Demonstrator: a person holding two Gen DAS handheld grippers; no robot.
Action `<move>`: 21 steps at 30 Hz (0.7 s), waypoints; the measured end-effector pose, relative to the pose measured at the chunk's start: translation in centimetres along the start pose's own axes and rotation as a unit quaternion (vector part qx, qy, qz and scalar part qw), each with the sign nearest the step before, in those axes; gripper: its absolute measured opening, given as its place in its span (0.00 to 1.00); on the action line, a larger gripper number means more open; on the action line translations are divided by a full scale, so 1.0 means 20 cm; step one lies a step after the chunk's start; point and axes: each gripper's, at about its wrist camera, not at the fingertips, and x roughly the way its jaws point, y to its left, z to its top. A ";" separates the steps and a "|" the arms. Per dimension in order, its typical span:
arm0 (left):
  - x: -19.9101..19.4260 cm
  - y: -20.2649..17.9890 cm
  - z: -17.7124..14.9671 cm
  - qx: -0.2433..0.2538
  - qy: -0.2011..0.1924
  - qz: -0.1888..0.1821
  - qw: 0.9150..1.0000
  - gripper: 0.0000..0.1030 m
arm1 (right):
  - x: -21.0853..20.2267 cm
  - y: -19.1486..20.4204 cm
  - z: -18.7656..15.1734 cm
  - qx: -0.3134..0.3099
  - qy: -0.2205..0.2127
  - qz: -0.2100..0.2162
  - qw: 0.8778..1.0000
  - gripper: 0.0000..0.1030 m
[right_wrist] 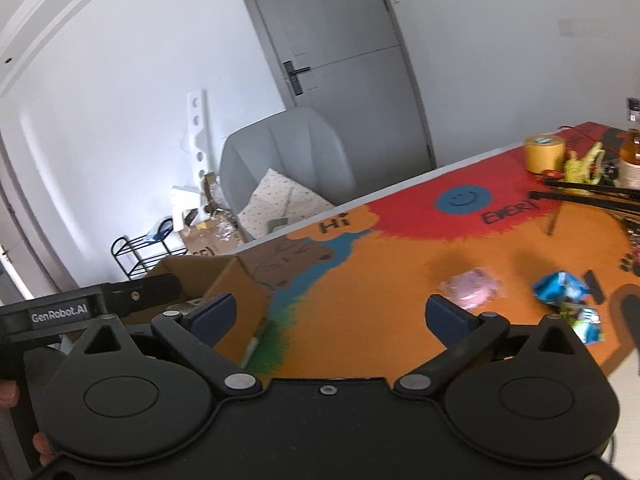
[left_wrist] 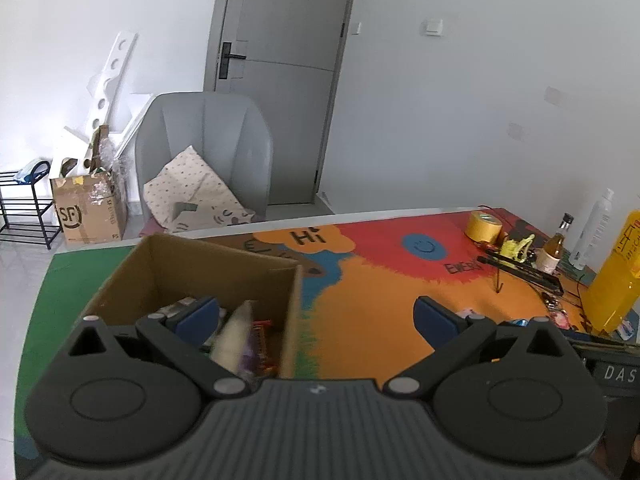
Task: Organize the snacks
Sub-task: 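Move both open grippers toward the pink candy and blue wrappers on the table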
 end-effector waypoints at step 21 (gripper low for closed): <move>0.05 -0.35 -0.03 0.019 0.018 -0.046 0.999 1.00 | -0.22 -0.38 -0.04 0.034 -0.010 -0.030 0.999 1.00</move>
